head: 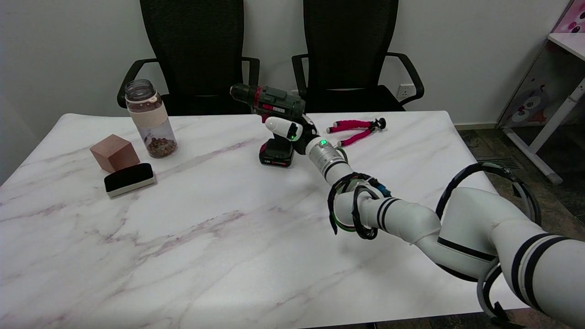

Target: Pick up the power screwdriver.

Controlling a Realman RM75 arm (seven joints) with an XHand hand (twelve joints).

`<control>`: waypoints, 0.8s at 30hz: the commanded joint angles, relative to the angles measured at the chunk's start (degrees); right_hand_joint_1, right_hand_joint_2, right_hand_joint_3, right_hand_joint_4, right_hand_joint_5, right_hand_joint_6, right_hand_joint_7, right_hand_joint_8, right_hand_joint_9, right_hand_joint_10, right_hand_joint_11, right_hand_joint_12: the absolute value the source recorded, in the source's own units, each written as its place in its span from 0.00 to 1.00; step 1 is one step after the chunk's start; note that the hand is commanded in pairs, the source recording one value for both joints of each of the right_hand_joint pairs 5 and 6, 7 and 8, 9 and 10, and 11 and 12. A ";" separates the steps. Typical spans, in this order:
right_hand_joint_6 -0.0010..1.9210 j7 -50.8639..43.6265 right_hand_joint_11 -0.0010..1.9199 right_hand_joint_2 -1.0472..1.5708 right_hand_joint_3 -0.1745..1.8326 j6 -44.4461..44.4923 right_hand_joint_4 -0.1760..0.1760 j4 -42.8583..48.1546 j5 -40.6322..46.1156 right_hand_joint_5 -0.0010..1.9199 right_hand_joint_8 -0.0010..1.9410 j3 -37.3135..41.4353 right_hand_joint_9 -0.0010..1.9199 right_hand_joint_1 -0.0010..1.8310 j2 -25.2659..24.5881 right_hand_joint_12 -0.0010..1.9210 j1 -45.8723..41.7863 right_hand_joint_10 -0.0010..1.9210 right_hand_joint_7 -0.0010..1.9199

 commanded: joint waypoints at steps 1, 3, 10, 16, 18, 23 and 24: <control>0.10 0.09 0.00 0.15 0.64 -0.54 1.00 0.28 0.08 0.10 0.10 -0.07 0.06 0.58 -0.28 0.00 0.23 0.06 0.10; 0.10 0.09 0.00 0.16 0.64 -0.63 1.00 0.37 0.08 0.10 0.10 0.02 0.06 0.58 -0.28 0.00 0.23 0.06 0.10; 0.15 0.09 0.00 0.24 0.64 -1.42 1.00 0.65 1.57 0.15 0.14 0.00 0.19 0.62 -0.28 0.00 0.23 0.19 0.15; 0.17 0.09 0.12 0.28 0.61 -1.51 1.00 0.65 1.57 0.17 0.17 0.26 0.31 0.64 -0.19 0.12 -0.10 0.31 0.17; 0.18 0.09 0.15 0.29 0.62 -1.51 1.00 0.65 1.76 0.18 0.18 0.43 0.36 0.65 -0.19 0.15 -0.20 0.36 0.18; 0.21 0.09 0.25 0.29 0.73 -2.10 1.00 0.81 3.06 0.21 0.21 0.11 0.44 0.67 -0.13 0.25 -0.12 0.44 0.21; 0.22 0.09 0.28 0.30 0.78 -2.12 1.00 0.89 3.06 0.22 0.22 0.11 0.46 0.68 -0.10 0.28 -0.05 0.46 0.22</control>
